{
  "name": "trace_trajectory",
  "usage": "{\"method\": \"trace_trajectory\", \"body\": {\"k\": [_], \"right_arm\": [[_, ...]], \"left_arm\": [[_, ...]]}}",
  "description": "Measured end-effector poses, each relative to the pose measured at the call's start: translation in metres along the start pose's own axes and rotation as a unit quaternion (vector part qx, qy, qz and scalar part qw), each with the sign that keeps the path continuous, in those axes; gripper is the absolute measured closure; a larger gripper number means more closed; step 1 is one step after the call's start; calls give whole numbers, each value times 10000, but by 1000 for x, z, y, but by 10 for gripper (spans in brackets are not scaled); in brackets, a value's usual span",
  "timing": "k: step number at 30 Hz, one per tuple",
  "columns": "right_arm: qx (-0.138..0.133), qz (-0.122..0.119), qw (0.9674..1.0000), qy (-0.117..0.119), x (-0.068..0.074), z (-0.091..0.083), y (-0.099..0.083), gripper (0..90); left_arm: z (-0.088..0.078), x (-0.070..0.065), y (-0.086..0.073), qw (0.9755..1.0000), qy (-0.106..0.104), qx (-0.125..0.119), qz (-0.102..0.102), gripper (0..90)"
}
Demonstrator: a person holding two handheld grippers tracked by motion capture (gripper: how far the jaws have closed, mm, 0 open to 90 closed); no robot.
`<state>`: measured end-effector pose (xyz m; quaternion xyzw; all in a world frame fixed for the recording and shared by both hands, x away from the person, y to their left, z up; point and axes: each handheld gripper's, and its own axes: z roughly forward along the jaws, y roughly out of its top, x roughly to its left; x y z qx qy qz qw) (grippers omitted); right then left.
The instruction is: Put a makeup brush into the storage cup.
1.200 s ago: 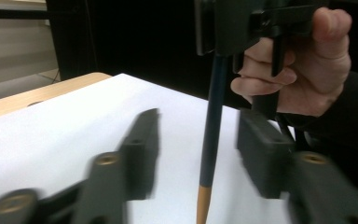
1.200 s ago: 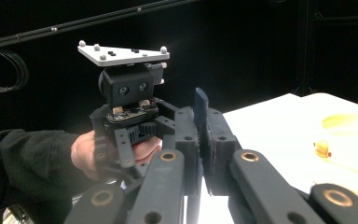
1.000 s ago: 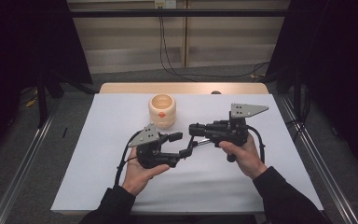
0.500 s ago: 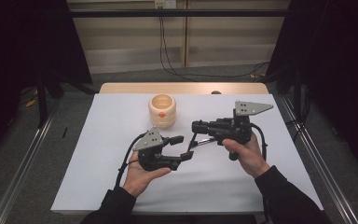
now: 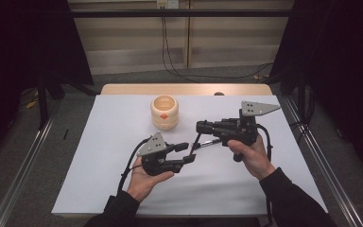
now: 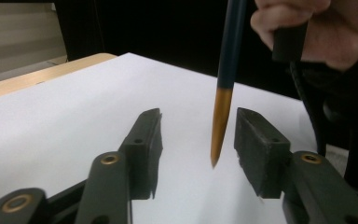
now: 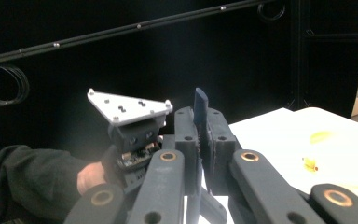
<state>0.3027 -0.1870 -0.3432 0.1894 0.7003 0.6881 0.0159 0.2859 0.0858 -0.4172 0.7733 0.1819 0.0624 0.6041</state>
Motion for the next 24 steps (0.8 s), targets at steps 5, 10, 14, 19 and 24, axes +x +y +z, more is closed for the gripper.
{"method": "trace_trajectory", "body": {"k": [5,10,14,19,24], "right_arm": [[-43,25,10000,31,-1,-1,0,858],[8,11,10000,85,1,3,-2,858],[12,39,9999,125,1,5,-3,858],[-10,102,9998,161,-1,5,-4,857],[-70,175,9996,209,-3,4,-5,839]], "left_arm": [[0,-2,2,9998,-126,-176,44,611],[-1,-2,3,9995,-212,-234,38,707],[-1,-3,4,9994,-275,-198,6,777],[-1,-4,7,9991,-417,-56,65,841],[-3,-3,9,9988,-496,-38,25,843]]}}
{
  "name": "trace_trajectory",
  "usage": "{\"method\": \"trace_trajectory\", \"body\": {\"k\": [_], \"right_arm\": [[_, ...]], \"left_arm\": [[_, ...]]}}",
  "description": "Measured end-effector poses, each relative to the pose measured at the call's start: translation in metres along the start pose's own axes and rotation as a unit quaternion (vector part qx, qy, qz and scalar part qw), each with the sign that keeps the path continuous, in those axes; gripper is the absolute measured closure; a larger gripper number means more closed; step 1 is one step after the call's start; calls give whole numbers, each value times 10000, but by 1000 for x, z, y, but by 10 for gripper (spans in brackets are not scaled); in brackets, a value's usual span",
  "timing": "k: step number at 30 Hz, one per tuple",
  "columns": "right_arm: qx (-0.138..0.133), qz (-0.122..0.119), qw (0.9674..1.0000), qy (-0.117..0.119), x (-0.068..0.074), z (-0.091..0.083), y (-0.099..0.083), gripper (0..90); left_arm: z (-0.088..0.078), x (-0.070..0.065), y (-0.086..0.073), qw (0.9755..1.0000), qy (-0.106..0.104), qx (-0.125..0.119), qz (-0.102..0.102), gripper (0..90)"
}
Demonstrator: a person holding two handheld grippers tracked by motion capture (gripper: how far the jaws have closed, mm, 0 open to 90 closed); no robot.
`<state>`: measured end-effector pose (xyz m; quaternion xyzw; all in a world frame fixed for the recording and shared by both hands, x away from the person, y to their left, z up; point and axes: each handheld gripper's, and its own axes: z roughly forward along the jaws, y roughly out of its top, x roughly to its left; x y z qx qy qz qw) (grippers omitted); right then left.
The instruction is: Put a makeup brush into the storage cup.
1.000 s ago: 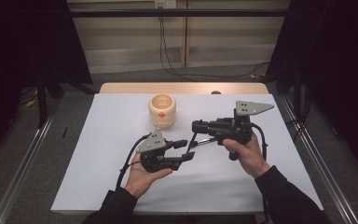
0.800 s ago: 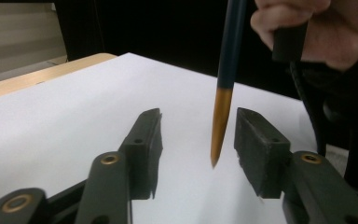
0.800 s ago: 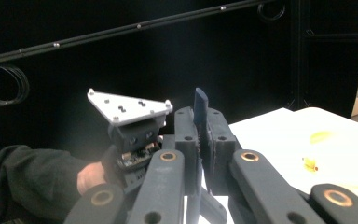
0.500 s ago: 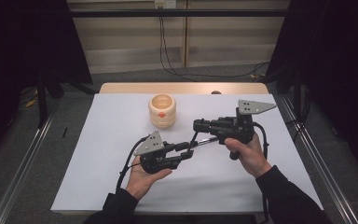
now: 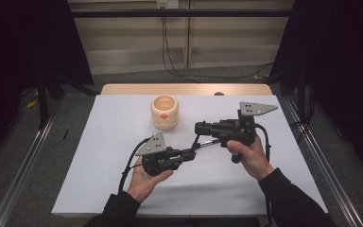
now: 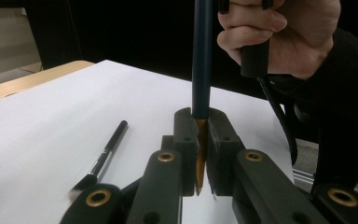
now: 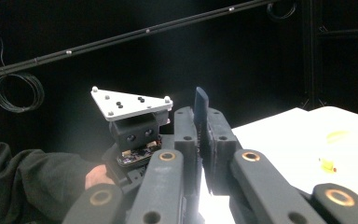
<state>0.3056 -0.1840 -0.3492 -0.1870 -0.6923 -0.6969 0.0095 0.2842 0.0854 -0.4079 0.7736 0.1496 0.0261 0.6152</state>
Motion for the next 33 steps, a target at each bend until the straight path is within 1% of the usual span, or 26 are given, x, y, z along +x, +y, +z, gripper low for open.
{"method": "trace_trajectory", "body": {"k": [1,2,3,4,5,6,7,8,9,11,12,14,15,16,17,19,21,23,28,30,31,33], "right_arm": [[11,9,10000,24,0,0,0,839],[22,18,10000,30,0,0,0,812],[32,36,10000,12,0,0,0,763],[45,10,10000,-9,0,1,0,739],[55,-8,10000,-9,0,2,-1,694],[60,6,10000,-14,1,2,-1,635],[73,6,9999,-90,1,3,-2,581],[77,12,9999,-107,1,4,-2,546],[76,9,9999,-88,2,4,-2,500],[98,-24,9998,-157,3,4,-2,432],[110,-35,9998,-172,3,4,-2,408],[166,-56,9996,-225,3,5,-2,348],[209,-104,9994,-267,3,4,-2,333],[296,-204,9988,-339,3,4,-3,311],[352,-246,9984,-368,4,4,-3,294],[413,-297,9979,-406,3,3,-3,248],[459,-390,9969,-516,2,2,-3,212],[510,-415,9962,-574,1,0,-3,181],[681,-524,9946,-587,0,-1,-4,125],[742,-509,9941,-604,-1,-1,-4,100],[763,-489,9941,-601,-1,-1,-4,92],[788,-492,9936,-646,-2,-2,-4,87]], "left_arm": [[0,0,0,10000,-45,-29,-28,843],[0,0,0,10000,-20,25,-55,843],[0,-1,0,9999,-37,92,-44,844],[0,-1,0,9999,-45,102,-21,844],[1,-1,0,9999,-95,83,-47,844],[1,-1,1,9998,-82,165,-39,845],[1,-1,1,9999,-54,140,-65,845],[1,0,1,9998,-78,162,-97,845],[1,0,0,9998,-57,153,-110,845],[0,2,0,9997,-95,175,-174,845],[0,2,0,9996,-49,184,-192,845],[-2,3,1,9995,-84,234,-216,845],[-2,3,1,9994,-85,242,-252,844],[-3,3,1,9992,-107,282,-269,845],[-3,4,1,9991,-99,309,-263,845],[-4,4,1,9989,-93,354,-302,845],[-4,4,2,9987,-100,402,-311,845],[-5,5,2,9985,-67,445,-316,845],[-7,4,5,9976,-5,631,-294,845],[-7,4,5,9974,-32,649,-307,846],[-8,4,6,9970,-20,720,-279,846],[-8,4,6,9966,-41,774,-290,846]]}}
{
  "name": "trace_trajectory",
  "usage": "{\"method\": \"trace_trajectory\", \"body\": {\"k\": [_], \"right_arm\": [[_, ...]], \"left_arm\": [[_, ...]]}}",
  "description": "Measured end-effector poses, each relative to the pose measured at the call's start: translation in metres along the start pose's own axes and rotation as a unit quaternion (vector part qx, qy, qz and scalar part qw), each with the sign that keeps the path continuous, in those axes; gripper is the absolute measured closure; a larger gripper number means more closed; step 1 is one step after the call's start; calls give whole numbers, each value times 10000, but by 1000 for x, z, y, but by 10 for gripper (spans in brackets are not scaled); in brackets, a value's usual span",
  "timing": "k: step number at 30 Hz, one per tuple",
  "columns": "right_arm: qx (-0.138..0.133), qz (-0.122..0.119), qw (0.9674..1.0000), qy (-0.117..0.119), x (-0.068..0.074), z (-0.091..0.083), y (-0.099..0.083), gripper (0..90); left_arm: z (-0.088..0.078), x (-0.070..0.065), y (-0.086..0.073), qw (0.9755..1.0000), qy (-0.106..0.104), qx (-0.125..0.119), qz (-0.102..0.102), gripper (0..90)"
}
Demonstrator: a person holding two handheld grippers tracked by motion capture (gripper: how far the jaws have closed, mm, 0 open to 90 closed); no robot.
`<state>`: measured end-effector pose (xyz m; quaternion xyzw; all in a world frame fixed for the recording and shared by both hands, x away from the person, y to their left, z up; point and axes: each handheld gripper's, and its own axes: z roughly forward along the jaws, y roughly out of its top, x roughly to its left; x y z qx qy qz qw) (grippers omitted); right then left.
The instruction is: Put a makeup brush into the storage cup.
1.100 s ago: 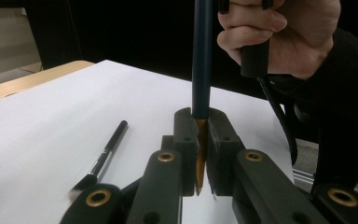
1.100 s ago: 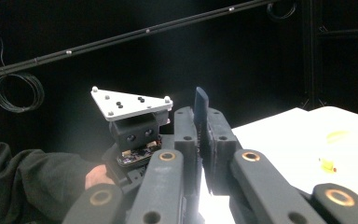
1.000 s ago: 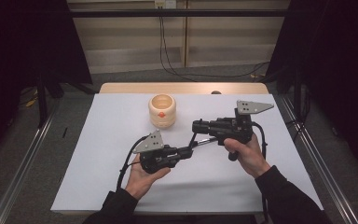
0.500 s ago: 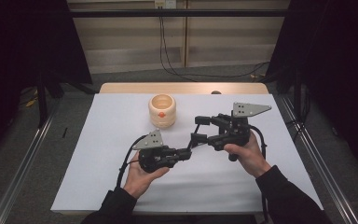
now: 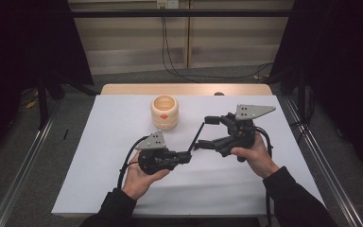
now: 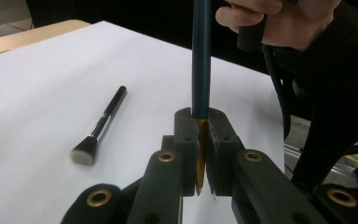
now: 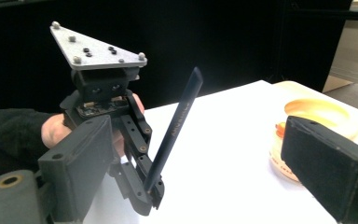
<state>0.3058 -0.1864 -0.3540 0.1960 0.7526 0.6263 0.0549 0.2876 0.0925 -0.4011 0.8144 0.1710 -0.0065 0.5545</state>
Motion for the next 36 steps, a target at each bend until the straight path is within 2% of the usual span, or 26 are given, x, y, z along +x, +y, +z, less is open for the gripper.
{"method": "trace_trajectory", "body": {"k": [3,7,8,14,19,24,29,30,31,35,36], "right_arm": [[98,-8,9999,-46,-1,-1,-1,74],[276,-122,9995,-85,-2,-3,-4,89],[331,-111,9994,-68,-2,-4,-5,90],[596,-188,9980,-83,-2,-6,-7,84],[922,-246,9954,-109,-1,-7,-10,77],[1207,-284,9922,-136,-5,-10,-13,111],[1358,-419,9895,-264,-5,-12,-13,155],[1409,-403,9889,-229,-6,-11,-14,159],[1451,-369,9886,-181,-7,-11,-14,170],[1699,-452,9844,-61,-7,-10,-17,200],[1745,-454,9836,-55,-7,-10,-17,202]], "left_arm": [[-1,0,1,9998,63,173,-46,846],[-2,1,1,9996,12,254,-89,846],[-2,1,2,9994,63,344,-72,846],[-3,3,3,9987,86,497,-100,846],[-5,2,6,9971,126,748,-45,846],[-6,3,9,9950,178,980,-9,846],[-2,3,7,9933,273,1121,32,846],[-1,2,8,9920,291,1226,46,846],[2,1,7,9922,281,1213,52,846],[7,3,6,9875,181,1567,39,846],[6,4,6,9852,201,1702,73,846]]}}
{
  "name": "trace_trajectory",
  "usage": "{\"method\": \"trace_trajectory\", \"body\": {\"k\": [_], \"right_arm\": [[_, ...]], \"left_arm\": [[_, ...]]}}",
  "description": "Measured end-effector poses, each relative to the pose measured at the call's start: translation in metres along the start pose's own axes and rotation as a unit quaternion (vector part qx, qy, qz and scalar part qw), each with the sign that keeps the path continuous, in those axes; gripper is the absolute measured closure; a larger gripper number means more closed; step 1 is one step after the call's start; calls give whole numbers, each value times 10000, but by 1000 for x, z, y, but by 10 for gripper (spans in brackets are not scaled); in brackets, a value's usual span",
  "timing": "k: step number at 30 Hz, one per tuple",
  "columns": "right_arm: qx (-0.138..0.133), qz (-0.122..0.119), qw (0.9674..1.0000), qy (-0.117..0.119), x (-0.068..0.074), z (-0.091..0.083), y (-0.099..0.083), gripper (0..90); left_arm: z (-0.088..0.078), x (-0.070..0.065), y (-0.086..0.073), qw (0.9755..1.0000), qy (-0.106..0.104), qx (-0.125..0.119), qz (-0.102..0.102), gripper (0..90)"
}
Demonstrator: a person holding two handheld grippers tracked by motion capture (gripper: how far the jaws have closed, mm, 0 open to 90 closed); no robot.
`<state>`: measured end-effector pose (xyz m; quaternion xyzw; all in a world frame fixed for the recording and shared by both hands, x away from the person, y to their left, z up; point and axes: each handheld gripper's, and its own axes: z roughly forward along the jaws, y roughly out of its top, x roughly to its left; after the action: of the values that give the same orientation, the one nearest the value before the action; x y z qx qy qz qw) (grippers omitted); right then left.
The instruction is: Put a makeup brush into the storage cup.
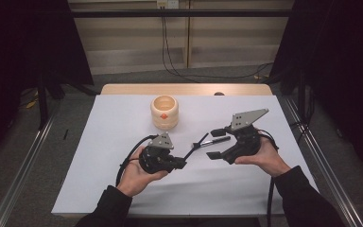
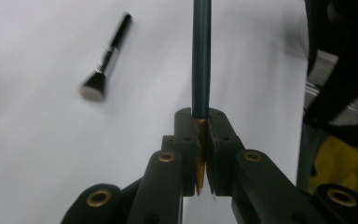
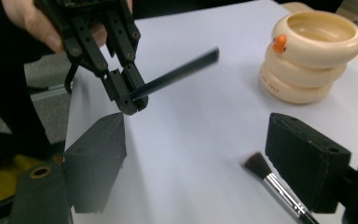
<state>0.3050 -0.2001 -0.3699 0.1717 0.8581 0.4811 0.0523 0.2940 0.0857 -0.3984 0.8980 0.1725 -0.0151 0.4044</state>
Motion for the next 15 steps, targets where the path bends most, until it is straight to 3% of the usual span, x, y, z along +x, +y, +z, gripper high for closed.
{"method": "trace_trajectory", "body": {"k": [3,6,7,10,15], "right_arm": [[170,-23,9998,75,1,1,-1,198],[386,-59,9991,166,0,3,-3,225],[441,-58,9988,194,0,3,-4,231],[591,-84,9979,270,-1,4,-5,259],[1046,-234,9933,429,1,7,-7,327]], "left_arm": [[3,1,-1,10000,-56,21,-51,846],[3,0,0,9998,-5,196,8,846],[3,1,0,9996,-91,247,110,846],[6,-2,2,9989,-119,431,131,846],[11,-3,3,9967,-62,760,283,846]]}}
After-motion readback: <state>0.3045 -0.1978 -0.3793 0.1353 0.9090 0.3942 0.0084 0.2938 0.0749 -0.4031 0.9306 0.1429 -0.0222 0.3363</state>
